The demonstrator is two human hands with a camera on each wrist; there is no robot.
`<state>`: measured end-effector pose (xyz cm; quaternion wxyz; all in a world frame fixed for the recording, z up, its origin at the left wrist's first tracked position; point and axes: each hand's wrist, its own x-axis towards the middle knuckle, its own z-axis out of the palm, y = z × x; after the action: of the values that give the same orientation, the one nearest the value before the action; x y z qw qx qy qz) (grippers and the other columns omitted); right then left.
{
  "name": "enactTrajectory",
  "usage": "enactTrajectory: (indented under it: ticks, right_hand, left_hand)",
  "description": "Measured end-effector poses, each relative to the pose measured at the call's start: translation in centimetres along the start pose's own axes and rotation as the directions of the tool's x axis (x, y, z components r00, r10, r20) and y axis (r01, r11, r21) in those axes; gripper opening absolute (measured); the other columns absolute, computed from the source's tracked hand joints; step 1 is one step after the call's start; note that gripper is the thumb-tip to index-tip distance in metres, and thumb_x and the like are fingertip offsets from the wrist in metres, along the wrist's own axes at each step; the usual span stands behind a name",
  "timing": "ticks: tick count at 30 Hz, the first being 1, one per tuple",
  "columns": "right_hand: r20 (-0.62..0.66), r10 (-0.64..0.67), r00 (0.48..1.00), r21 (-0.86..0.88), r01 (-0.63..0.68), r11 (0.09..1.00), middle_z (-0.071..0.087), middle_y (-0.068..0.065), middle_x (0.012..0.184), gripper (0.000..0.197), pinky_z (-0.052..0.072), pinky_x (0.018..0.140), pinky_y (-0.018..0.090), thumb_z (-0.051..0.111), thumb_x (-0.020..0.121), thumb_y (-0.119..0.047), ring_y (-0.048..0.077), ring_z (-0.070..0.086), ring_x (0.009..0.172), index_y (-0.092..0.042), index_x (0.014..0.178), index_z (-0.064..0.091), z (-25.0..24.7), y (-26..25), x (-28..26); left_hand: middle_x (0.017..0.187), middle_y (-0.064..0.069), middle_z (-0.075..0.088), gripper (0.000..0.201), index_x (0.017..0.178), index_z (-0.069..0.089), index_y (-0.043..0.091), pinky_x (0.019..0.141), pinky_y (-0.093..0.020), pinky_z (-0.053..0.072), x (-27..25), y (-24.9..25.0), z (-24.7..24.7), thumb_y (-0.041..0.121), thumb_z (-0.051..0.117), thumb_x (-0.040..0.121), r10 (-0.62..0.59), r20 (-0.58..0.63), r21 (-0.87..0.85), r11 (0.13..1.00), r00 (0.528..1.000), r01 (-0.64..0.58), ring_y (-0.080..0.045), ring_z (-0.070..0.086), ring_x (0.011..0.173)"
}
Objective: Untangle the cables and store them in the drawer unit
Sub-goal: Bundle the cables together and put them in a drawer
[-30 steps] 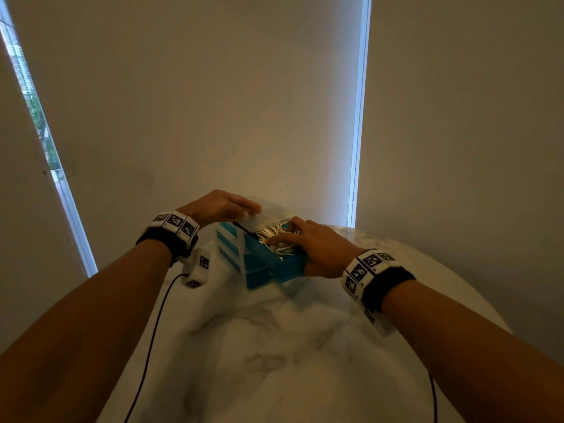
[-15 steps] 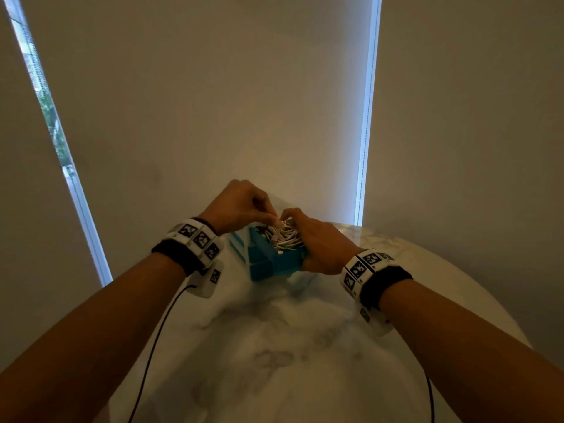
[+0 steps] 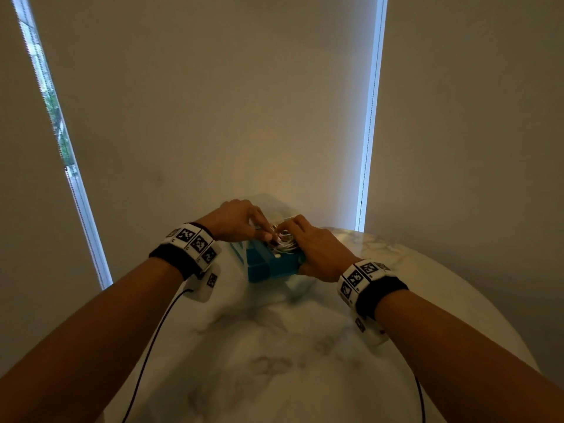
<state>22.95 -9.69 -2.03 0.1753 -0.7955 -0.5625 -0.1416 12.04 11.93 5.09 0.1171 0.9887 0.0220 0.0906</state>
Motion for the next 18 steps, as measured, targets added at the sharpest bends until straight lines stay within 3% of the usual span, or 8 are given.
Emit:
enactTrajectory:
  ticks: [5,9,13,15,18]
  right_hand:
    - [0.033,0.006,0.999,-0.061,-0.004,0.998,0.041,0.003,0.155,0.091,0.062,0.096,0.045,0.090,0.083,-0.019,0.032,0.065,0.118,-0.040,0.154,0.038,0.1,-0.5,0.5]
    - [0.035,0.013,0.999,-0.077,-0.011,0.997,0.039,0.004,0.159,0.090,0.060,0.101,0.042,0.085,0.087,-0.016,0.032,0.061,0.123,-0.042,0.159,0.037,-0.1,-0.9,0.3]
    - [0.056,0.003,0.998,-0.125,0.004,0.992,0.037,0.005,0.161,0.079,0.059,0.102,0.045,0.081,0.091,-0.019,0.033,0.059,0.124,-0.045,0.156,0.044,-0.3,-1.2,0.1]
    - [0.066,-0.004,0.998,-0.137,0.013,0.990,0.035,0.004,0.161,0.074,0.057,0.103,0.046,0.078,0.092,-0.022,0.032,0.057,0.125,-0.047,0.154,0.046,-0.4,-1.4,0.0]
    - [0.092,-0.013,0.996,-0.176,0.029,0.984,0.034,0.007,0.158,0.072,0.058,0.100,0.046,0.075,0.093,-0.022,0.032,0.056,0.123,-0.048,0.153,0.045,-0.7,-1.7,0.1]
  left_hand:
    - [0.127,0.008,0.075,0.024,0.114,0.083,0.034,0.106,-0.044,0.050,-0.2,-0.9,-1.1,0.045,0.077,0.094,-0.045,0.010,-0.052,0.998,0.999,0.045,-0.015,0.063,0.115]
    - [0.134,0.002,0.055,0.036,0.123,0.069,0.033,0.097,-0.036,0.047,0.9,-0.8,-0.3,0.037,0.083,0.090,-0.064,-0.004,-0.064,0.996,0.998,0.064,-0.019,0.053,0.122]
    - [0.146,-0.001,0.045,0.058,0.135,0.061,0.034,0.113,-0.045,0.044,2.0,-1.3,-0.5,0.036,0.088,0.084,-0.177,0.050,-0.096,0.979,0.983,0.181,-0.023,0.046,0.135]
    - [0.151,0.000,0.043,0.063,0.144,0.057,0.032,0.116,-0.046,0.039,2.3,-0.9,-0.4,0.030,0.085,0.087,-0.183,0.089,-0.099,0.976,0.979,0.192,-0.022,0.042,0.139]
    - [0.157,-0.003,0.046,0.050,0.151,0.053,0.021,0.117,-0.041,0.038,2.9,0.4,0.1,0.021,0.063,0.103,-0.170,0.102,-0.188,0.964,0.980,0.187,-0.023,0.044,0.141]
